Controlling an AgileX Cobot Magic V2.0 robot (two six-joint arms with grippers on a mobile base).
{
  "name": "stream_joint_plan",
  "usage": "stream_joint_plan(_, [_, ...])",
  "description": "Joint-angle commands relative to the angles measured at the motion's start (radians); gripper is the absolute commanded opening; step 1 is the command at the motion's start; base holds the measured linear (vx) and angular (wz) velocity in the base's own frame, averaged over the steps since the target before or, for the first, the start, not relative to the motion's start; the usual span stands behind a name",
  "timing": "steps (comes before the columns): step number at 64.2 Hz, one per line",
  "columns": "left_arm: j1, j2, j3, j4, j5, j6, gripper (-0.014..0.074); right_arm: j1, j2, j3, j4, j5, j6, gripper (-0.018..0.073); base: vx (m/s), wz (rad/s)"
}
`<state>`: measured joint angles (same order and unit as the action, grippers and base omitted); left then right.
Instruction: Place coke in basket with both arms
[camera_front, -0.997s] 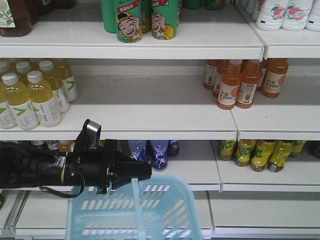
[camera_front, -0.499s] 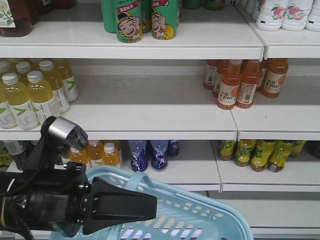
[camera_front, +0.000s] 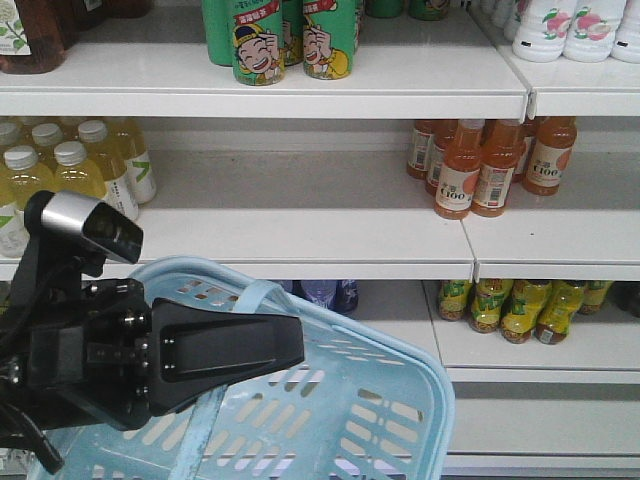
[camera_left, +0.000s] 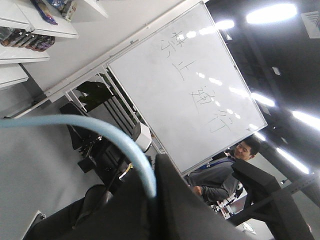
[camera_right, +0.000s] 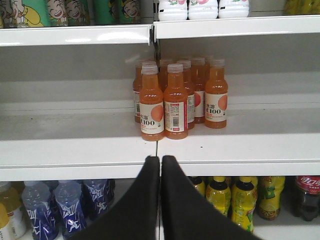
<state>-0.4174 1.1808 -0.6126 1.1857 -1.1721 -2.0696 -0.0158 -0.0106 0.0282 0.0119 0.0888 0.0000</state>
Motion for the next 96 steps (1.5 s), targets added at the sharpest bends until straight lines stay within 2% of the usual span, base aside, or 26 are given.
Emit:
stream_joint_plan(1, [-0.024, -0.024, -0.025, -0.093, -0.137, 0.009, -0.0008, -0.003, -0.013, 0.007, -0.003, -0.071, 0.0, -0.0005, 0.0, 0.0])
stream_joint_plan(11, [-0.076, -0.023, -0.025, -0.117, -0.111, 0.013, -0.0008, -0.003, -0.013, 0.007, -0.003, -0.071, 0.0, -0.0005, 0.0, 0.0])
stream_joint_plan(27, [-0.128, -0.023, -0.025, -0.273, -0.17, 0.105, -0.0007, -0.003, -0.013, 0.007, -0.003, -0.071, 0.0, -0.0005, 0.0, 0.0])
stream_joint_plan(60, [-0.129, -0.023, -0.025, -0.327, -0.158, 0.117, -0.0007, -0.003, -0.013, 0.007, -0.003, -0.071, 0.0, -0.0005, 0.0, 0.0])
stream_joint_plan(96, [-0.129, -0.023, -0.025, -0.324, -0.158, 0.117, -0.0008, -0.003, -0.013, 0.007, -0.003, -0.071, 0.0, -0.0005, 0.0, 0.0])
